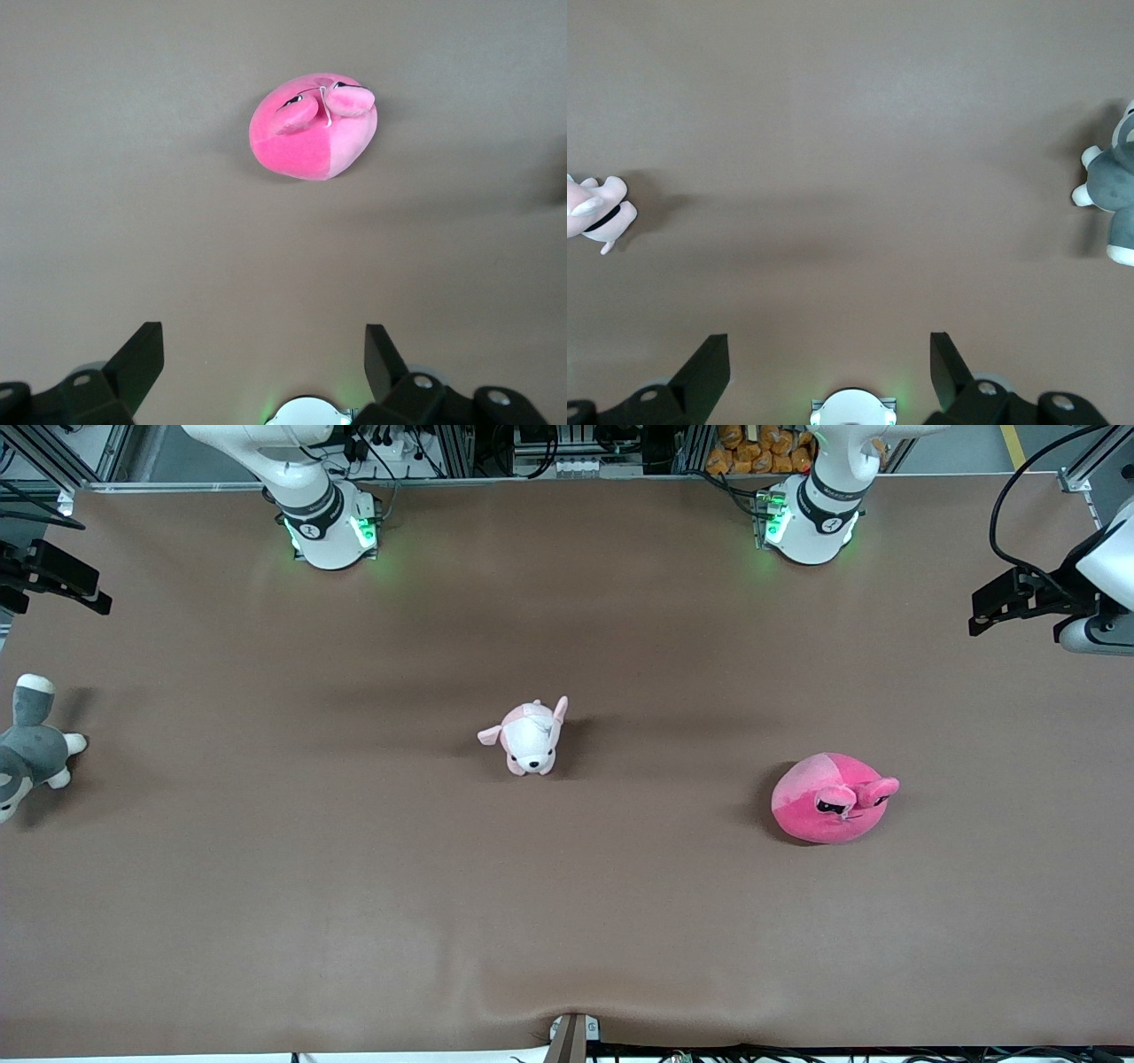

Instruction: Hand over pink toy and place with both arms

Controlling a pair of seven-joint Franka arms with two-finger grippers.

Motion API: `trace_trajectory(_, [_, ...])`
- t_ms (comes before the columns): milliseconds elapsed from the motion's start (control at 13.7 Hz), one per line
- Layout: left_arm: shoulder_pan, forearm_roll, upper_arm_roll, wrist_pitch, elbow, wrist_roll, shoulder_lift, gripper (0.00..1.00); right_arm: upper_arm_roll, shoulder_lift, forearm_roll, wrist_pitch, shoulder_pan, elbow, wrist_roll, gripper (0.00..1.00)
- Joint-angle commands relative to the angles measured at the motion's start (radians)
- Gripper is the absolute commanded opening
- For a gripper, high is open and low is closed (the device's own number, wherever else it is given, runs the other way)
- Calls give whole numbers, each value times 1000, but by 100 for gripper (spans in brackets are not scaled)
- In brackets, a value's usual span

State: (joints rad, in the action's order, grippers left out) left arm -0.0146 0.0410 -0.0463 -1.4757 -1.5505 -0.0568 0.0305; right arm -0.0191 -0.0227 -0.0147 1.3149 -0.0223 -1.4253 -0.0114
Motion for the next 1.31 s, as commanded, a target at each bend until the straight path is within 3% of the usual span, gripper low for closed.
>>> trace_trajectory(0, [5,13,-10,12,4,15,5,100,10,-3,-5,1,-7,5,8,100])
trace_trajectory(948, [1,17,-10,12,3,18,-4,100,7,18,-4,13,-16,6,7,100])
trace_trajectory(1240, [-4,13,-9,21,1,63,-58,100,7,18,-4,13,-14,6,7,100])
